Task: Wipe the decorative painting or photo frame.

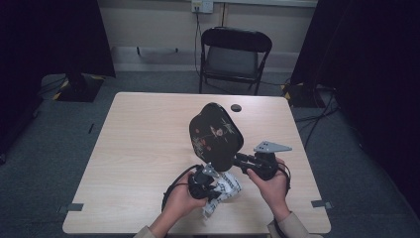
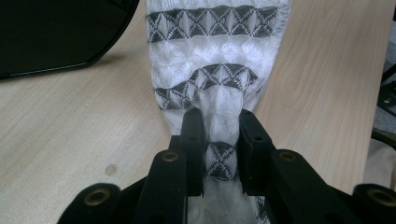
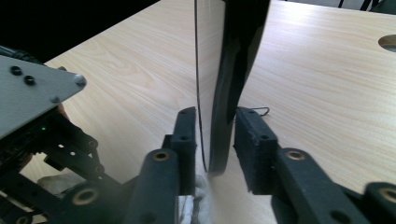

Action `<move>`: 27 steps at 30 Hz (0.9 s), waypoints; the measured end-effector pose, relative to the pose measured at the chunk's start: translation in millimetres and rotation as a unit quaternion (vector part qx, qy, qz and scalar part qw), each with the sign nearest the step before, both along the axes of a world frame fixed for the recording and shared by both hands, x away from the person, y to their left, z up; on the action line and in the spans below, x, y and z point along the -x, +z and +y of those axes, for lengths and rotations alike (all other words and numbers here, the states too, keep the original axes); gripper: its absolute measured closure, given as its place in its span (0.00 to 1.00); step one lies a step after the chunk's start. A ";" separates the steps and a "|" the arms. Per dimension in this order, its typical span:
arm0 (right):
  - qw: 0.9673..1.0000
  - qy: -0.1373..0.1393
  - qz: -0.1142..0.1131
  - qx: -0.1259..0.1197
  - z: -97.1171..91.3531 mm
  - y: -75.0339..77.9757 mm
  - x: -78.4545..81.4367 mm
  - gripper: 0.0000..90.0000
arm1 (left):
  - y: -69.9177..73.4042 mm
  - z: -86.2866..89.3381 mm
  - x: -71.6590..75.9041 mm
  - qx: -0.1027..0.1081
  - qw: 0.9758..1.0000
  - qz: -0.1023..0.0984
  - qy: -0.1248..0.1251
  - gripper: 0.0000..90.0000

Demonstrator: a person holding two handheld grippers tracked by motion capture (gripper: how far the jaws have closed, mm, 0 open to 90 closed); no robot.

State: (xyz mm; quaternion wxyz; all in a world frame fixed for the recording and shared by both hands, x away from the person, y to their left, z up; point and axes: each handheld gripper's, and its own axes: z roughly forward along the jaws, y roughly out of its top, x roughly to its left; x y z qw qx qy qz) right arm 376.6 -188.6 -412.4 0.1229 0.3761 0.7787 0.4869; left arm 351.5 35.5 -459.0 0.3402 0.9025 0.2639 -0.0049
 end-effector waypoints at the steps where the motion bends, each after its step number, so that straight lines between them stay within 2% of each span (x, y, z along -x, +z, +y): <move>1: 1.000 -0.001 0.000 0.001 0.4 -0.3 -0.3 0.81 | 0.7 0.1 -0.4 -0.002 1.000 -0.001 -0.004 0.83; 5: 1.000 -0.005 0.001 -0.002 3.9 -0.3 -1.5 0.87 | 3.1 -1.9 -0.7 -0.001 1.000 -0.005 -0.006 0.83; 11: 1.000 -0.005 -0.001 -0.004 8.9 -1.0 -4.0 0.88 | 2.5 -6.4 -0.5 0.005 1.000 -0.005 -0.007 0.83; 15: 1.000 -0.005 -0.003 -0.005 12.9 -1.8 -6.3 0.88 | 1.5 -7.0 -4.6 -0.001 1.000 -0.006 -0.006 0.83; 18: 1.000 -0.003 -0.008 -0.008 16.8 -3.2 -8.8 0.88 | -0.9 -9.1 -5.4 -0.002 1.000 0.001 -0.005 0.83; 19: 1.000 -0.002 -0.009 -0.009 17.4 -3.4 -9.1 0.88 | -1.2 -8.5 -6.6 -0.009 1.000 -0.002 -0.009 0.83; 22: 1.000 0.001 -0.010 -0.006 17.2 -3.4 -8.5 0.87 | -4.2 -6.3 -11.7 -0.006 1.000 0.001 0.003 0.83; 27: 1.000 -0.004 -0.013 -0.005 12.6 -2.4 -6.5 0.78 | -4.8 -0.9 -21.8 -0.010 1.000 0.000 0.024 0.83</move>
